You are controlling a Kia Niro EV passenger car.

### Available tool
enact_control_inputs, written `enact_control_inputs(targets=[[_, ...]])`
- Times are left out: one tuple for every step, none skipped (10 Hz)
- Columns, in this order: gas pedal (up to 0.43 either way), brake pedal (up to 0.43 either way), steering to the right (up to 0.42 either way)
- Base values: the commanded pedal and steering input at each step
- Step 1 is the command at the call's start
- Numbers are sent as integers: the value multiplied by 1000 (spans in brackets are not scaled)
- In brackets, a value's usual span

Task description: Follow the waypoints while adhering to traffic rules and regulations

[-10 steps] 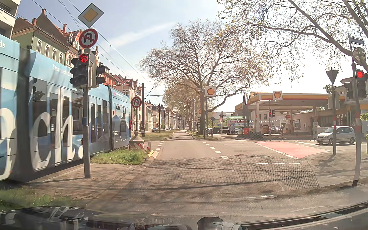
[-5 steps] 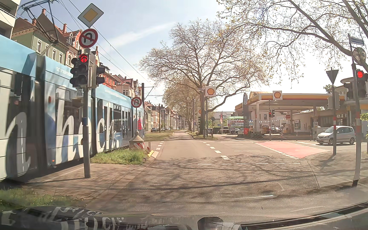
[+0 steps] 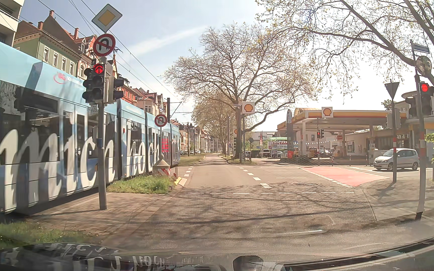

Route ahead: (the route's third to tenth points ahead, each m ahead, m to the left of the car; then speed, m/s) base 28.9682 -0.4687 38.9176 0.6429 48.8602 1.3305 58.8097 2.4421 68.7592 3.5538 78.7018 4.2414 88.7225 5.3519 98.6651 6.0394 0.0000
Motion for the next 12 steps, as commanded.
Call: enact_control_inputs(targets=[[0,226,-2],[0,220,-2],[0,220,-3],[0,220,-2],[0,220,-3],[0,220,-3],[0,220,-2],[0,220,-2],[0,220,-3],[0,220,-3],[0,220,-2],[0,220,-2]])
